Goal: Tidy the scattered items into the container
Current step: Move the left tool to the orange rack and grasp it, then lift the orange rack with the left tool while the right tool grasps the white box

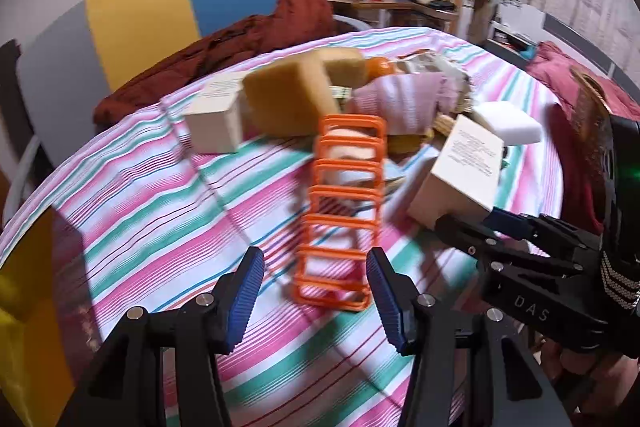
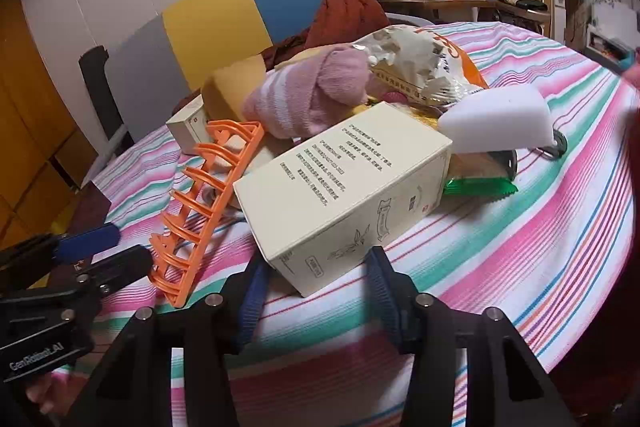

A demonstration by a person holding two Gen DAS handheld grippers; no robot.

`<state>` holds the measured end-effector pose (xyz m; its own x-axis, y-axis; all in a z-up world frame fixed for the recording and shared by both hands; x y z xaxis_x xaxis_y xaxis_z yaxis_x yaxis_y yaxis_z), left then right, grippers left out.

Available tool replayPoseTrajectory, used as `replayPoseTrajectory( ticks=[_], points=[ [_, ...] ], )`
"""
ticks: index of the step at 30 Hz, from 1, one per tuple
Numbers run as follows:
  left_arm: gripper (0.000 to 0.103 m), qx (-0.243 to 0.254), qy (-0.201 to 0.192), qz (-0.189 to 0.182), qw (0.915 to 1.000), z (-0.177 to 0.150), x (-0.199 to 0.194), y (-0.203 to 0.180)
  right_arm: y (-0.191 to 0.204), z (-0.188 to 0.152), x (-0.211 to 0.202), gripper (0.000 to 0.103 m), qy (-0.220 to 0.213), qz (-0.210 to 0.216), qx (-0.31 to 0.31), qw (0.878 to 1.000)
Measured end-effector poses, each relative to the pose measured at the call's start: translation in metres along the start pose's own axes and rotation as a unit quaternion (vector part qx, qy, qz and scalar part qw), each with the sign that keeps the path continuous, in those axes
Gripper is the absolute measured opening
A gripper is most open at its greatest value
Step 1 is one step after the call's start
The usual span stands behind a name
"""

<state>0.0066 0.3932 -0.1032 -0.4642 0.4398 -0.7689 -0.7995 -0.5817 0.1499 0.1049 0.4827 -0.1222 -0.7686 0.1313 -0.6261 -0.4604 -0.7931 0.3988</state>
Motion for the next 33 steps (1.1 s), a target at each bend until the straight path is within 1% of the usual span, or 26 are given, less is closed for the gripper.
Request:
replayPoseTrajectory(
  ticks=[3, 6, 8, 10, 12, 14, 16, 18, 20, 23, 24, 26, 28, 29, 30, 31, 33],
  points=[
    [0.055, -0.006, 0.013, -0.013, 0.9998, 0.005, 0.013, -0.004, -0.001, -0.003, -0.004, 0.053, -0.001, 0.012, 0.006, 1.0],
    [0.055, -0.014, 0.027, -0.033, 0.999, 0.008, 0.028, -0.006, 0.002, -0.005, -0.005, 0.063, -0.002, 0.021, 0.008, 1.0],
    [0.055, -0.018, 0.031, -0.04, 0.9986, 0.008, 0.033, -0.008, 0.004, -0.006, -0.006, 0.072, -0.002, 0.025, 0.006, 1.0],
    [0.055, -0.021, 0.035, -0.043, 0.9983, 0.008, 0.04, -0.009, 0.006, -0.006, -0.005, 0.075, -0.002, 0.025, 0.0, 1.0],
    [0.057, -0.021, 0.033, -0.041, 0.9984, 0.007, 0.046, -0.01, 0.006, -0.006, -0.005, 0.076, -0.001, 0.023, -0.005, 1.0],
    [0.056, -0.011, 0.032, -0.033, 0.9989, 0.006, 0.052, -0.013, 0.006, -0.006, -0.005, 0.077, 0.001, 0.021, -0.006, 1.0],
    [0.056, -0.001, 0.018, -0.022, 0.9996, 0.005, 0.054, -0.013, 0.004, -0.004, -0.007, 0.077, 0.003, 0.017, 0.0, 1.0],
    [0.056, 0.001, 0.006, -0.023, 0.9997, 0.002, 0.053, -0.013, 0.0, -0.002, -0.01, 0.08, 0.0, 0.015, 0.015, 1.0],
    [0.055, -0.013, -0.001, -0.029, 0.9995, -0.001, 0.051, -0.01, -0.006, 0.001, -0.014, 0.084, -0.005, 0.015, 0.038, 0.999],
    [0.054, -0.049, -0.014, -0.033, 0.9982, -0.009, 0.048, -0.001, -0.016, 0.006, -0.013, 0.086, -0.001, 0.015, 0.079, 0.997],
    [0.053, -0.057, -0.015, -0.031, 0.9978, -0.012, 0.046, 0.002, -0.019, 0.008, -0.013, 0.088, 0.001, 0.013, 0.094, 0.995],
    [0.053, -0.075, -0.012, -0.01, 0.9971, -0.019, 0.046, 0.012, -0.02, 0.013, -0.011, 0.092, 0.002, 0.012, 0.112, 0.994],
    [0.052, -0.105, -0.011, -0.012, 0.9944, -0.025, 0.046, 0.022, -0.015, 0.019, -0.009, 0.094, -0.001, 0.008, 0.114, 0.993],
    [0.052, -0.122, -0.011, -0.014, 0.9923, -0.029, 0.046, 0.026, -0.012, 0.022, -0.008, 0.097, -0.002, 0.001, 0.11, 0.994],
    [0.051, -0.136, -0.013, -0.014, 0.9905, -0.032, 0.045, 0.031, -0.01, 0.025, -0.006, 0.097, -0.001, -0.008, 0.106, 0.994],
    [0.051, -0.14, -0.018, -0.009, 0.99, -0.034, 0.043, 0.033, -0.007, 0.028, -0.005, 0.097, -0.003, -0.015, 0.105, 0.994],
    [0.051, -0.13, -0.025, 0.009, 0.9912, -0.034, 0.04, 0.034, -0.002, 0.036, -0.002, 0.097, -0.006, -0.024, 0.106, 0.994]
  ],
)
Point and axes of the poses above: each gripper's, at about its wrist camera, not at the fingertips, and x roughly the way its jaws point, y to its left, z to its top, the point moved 10 cm from there along x, roughly the way its jaws point, and after that the axes turned 10 degrees about z, right-handed, at the moved point
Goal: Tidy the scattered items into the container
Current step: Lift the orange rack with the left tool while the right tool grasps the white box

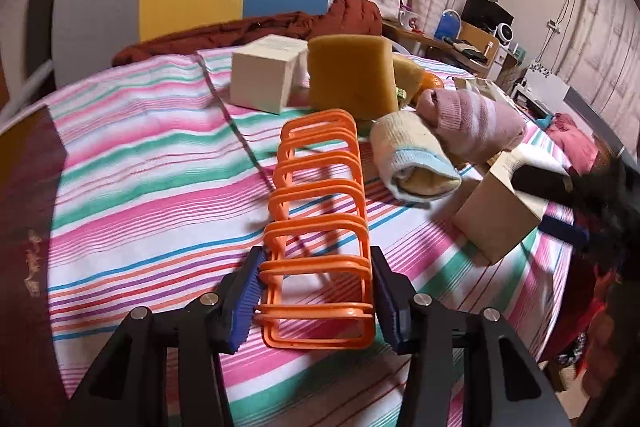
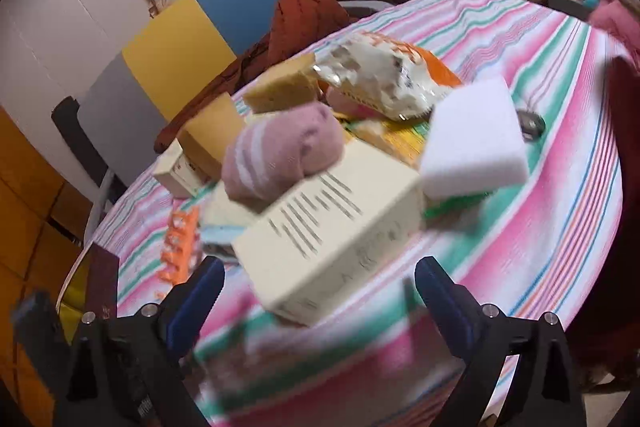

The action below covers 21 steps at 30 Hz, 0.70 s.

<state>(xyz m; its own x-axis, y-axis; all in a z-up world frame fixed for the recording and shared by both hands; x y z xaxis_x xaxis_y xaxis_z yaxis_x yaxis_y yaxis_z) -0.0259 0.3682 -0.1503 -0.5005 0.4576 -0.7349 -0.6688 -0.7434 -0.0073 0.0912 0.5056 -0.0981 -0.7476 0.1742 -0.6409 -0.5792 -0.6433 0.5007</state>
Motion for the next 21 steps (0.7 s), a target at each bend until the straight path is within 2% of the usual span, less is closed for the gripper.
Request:
replayPoseTrajectory(
  ticks=[2, 4, 6, 7, 14, 21],
  points=[
    [0.051, 0.011, -0.008, 0.016, 0.9998, -0.002, -0.002, -0.001, 0.002, 0.006, 0.007, 0.097, 0.001, -0.025, 0.002, 1.0],
    [0.051, 0.007, -0.01, 0.014, 0.9998, -0.002, -0.002, -0.001, 0.001, 0.013, 0.015, 0.097, -0.002, -0.048, 0.0, 0.999],
    [0.051, 0.004, -0.01, 0.01, 0.9999, -0.003, -0.003, -0.001, -0.003, 0.018, 0.019, 0.088, -0.002, -0.062, -0.011, 0.998],
    [0.051, 0.005, -0.012, 0.011, 0.9999, -0.003, -0.004, -0.001, -0.002, 0.018, 0.021, 0.083, 0.001, -0.058, -0.016, 0.998],
    [0.052, -0.004, -0.011, 0.007, 0.9999, -0.001, -0.002, 0.001, -0.005, 0.001, -0.002, 0.065, 0.019, -0.027, -0.043, 0.999],
    [0.052, -0.017, 0.008, 0.028, 0.9994, 0.01, -0.005, 0.002, -0.01, -0.003, -0.007, 0.064, 0.046, -0.037, -0.048, 0.997]
  ],
)
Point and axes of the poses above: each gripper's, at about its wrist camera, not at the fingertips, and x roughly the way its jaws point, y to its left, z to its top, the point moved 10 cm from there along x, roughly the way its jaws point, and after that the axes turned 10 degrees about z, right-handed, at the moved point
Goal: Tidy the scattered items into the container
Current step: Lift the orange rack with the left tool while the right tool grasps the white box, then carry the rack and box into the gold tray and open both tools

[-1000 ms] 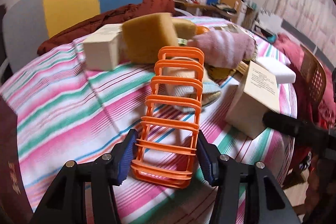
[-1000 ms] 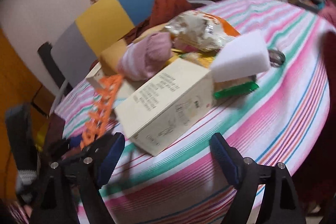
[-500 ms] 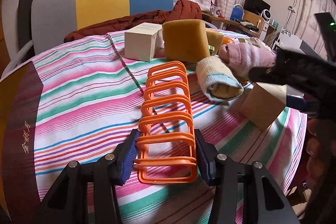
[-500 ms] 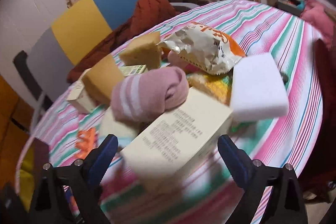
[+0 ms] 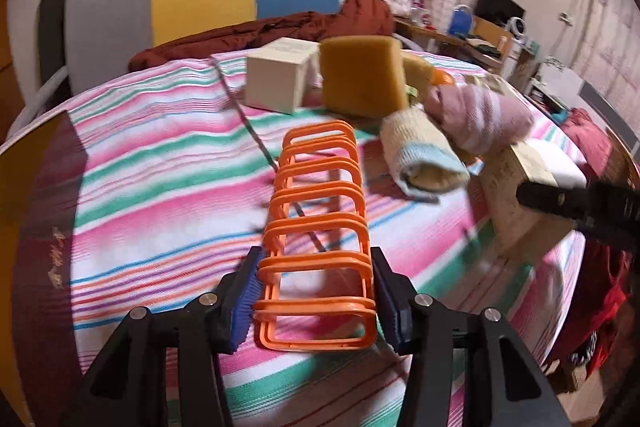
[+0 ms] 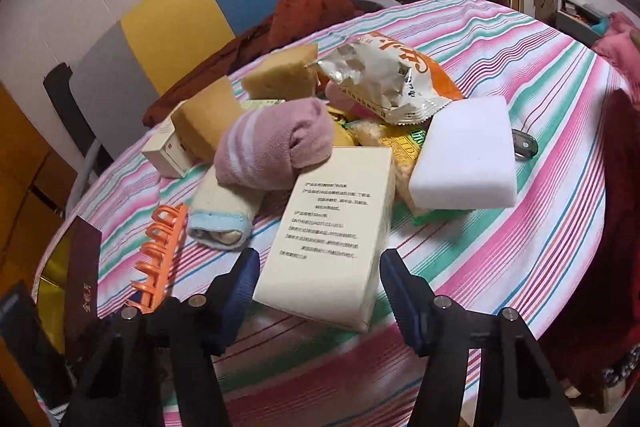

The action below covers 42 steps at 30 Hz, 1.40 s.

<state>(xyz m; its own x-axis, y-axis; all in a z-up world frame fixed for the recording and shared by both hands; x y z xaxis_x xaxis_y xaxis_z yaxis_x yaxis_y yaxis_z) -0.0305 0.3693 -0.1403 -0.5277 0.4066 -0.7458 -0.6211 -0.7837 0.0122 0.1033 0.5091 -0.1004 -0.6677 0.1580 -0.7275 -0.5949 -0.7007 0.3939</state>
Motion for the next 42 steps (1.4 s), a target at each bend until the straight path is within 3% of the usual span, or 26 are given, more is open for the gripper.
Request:
replayPoseTrajectory(
  ticks=[6, 11, 19, 26, 42],
  points=[
    [0.05, 0.033, 0.013, 0.016, 0.9992, 0.003, 0.016, -0.001, 0.006, -0.001, 0.007, 0.065, 0.01, -0.019, -0.026, 0.999],
    [0.049, 0.009, 0.004, -0.007, 0.9999, -0.002, 0.016, 0.004, 0.003, -0.005, 0.001, 0.061, 0.008, -0.003, -0.027, 1.0],
    [0.049, 0.015, -0.011, 0.002, 0.9998, -0.011, -0.001, 0.004, 0.013, -0.027, -0.015, 0.06, 0.022, 0.038, -0.025, 0.999],
    [0.049, -0.02, -0.004, -0.006, 0.9998, -0.028, -0.027, 0.018, 0.035, -0.047, -0.022, 0.059, 0.042, 0.076, -0.031, 0.996],
    [0.049, -0.046, -0.037, 0.02, 0.9981, -0.029, -0.086, 0.068, 0.114, -0.076, -0.021, 0.055, 0.081, 0.158, -0.064, 0.982]
  ],
)
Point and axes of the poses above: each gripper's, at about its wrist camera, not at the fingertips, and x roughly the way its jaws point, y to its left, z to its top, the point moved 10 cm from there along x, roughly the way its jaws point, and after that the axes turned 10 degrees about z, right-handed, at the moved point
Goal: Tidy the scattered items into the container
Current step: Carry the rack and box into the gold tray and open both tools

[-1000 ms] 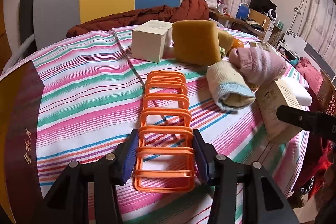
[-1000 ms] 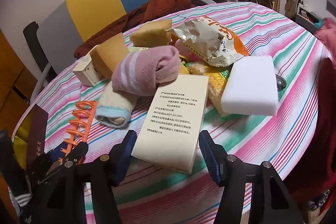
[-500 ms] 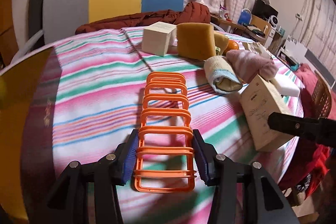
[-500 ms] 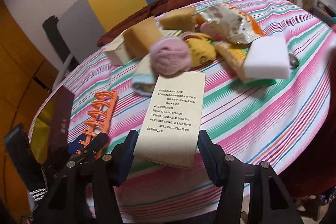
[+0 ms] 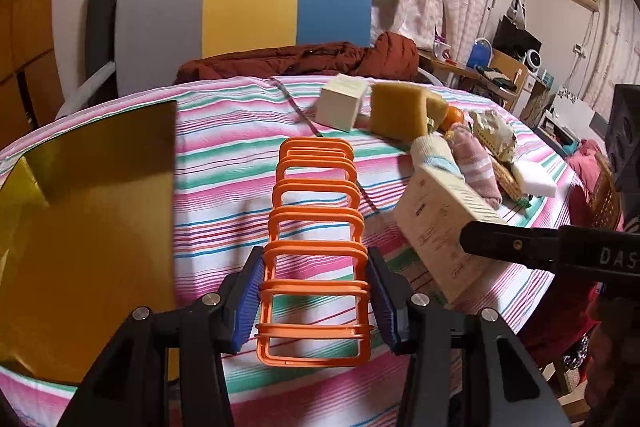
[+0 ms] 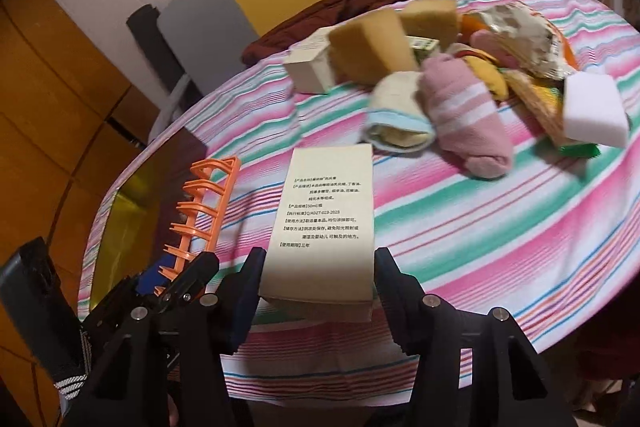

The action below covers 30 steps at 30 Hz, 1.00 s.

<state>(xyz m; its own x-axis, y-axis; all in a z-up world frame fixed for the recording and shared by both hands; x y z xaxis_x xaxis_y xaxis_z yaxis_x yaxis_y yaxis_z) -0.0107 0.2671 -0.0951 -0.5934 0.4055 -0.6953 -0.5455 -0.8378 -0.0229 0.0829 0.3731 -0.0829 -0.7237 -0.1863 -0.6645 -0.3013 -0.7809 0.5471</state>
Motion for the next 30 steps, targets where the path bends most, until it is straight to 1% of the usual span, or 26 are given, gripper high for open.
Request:
replayPoseTrajectory(
  ticks=[5, 10, 14, 17, 21, 23, 25, 27, 30],
  points=[
    [0.049, -0.007, -0.011, 0.009, 0.9999, 0.009, -0.017, 0.019, 0.028, 0.009, 0.005, 0.054, 0.003, 0.023, -0.018, 1.0],
    [0.049, -0.033, -0.015, 0.023, 0.9991, 0.018, -0.032, 0.052, 0.052, 0.02, 0.015, 0.053, 0.006, 0.044, -0.024, 0.999],
    [0.049, -0.061, -0.021, 0.044, 0.997, 0.027, -0.04, 0.092, 0.074, 0.035, 0.017, 0.053, 0.001, 0.065, -0.029, 0.997],
    [0.049, -0.079, -0.018, 0.065, 0.9946, 0.035, -0.041, 0.132, 0.103, 0.047, 0.025, 0.054, 0.001, 0.083, -0.046, 0.995],
    [0.049, -0.093, 0.006, 0.092, 0.9913, 0.035, -0.028, 0.182, 0.153, 0.056, 0.047, 0.053, 0.01, 0.106, -0.081, 0.991],
    [0.049, -0.092, 0.021, 0.113, 0.9891, 0.033, -0.019, 0.205, 0.18, 0.056, 0.065, 0.054, 0.021, 0.116, -0.097, 0.988],
    [0.049, -0.094, 0.038, 0.125, 0.9869, 0.029, -0.006, 0.227, 0.202, 0.052, 0.086, 0.054, 0.038, 0.124, -0.107, 0.986],
    [0.049, -0.102, 0.057, 0.137, 0.9838, 0.024, 0.005, 0.249, 0.218, 0.047, 0.109, 0.054, 0.057, 0.125, -0.112, 0.984],
    [0.049, -0.113, 0.082, 0.141, 0.9802, 0.018, 0.02, 0.268, 0.234, 0.038, 0.143, 0.054, 0.085, 0.122, -0.11, 0.983]
  ],
)
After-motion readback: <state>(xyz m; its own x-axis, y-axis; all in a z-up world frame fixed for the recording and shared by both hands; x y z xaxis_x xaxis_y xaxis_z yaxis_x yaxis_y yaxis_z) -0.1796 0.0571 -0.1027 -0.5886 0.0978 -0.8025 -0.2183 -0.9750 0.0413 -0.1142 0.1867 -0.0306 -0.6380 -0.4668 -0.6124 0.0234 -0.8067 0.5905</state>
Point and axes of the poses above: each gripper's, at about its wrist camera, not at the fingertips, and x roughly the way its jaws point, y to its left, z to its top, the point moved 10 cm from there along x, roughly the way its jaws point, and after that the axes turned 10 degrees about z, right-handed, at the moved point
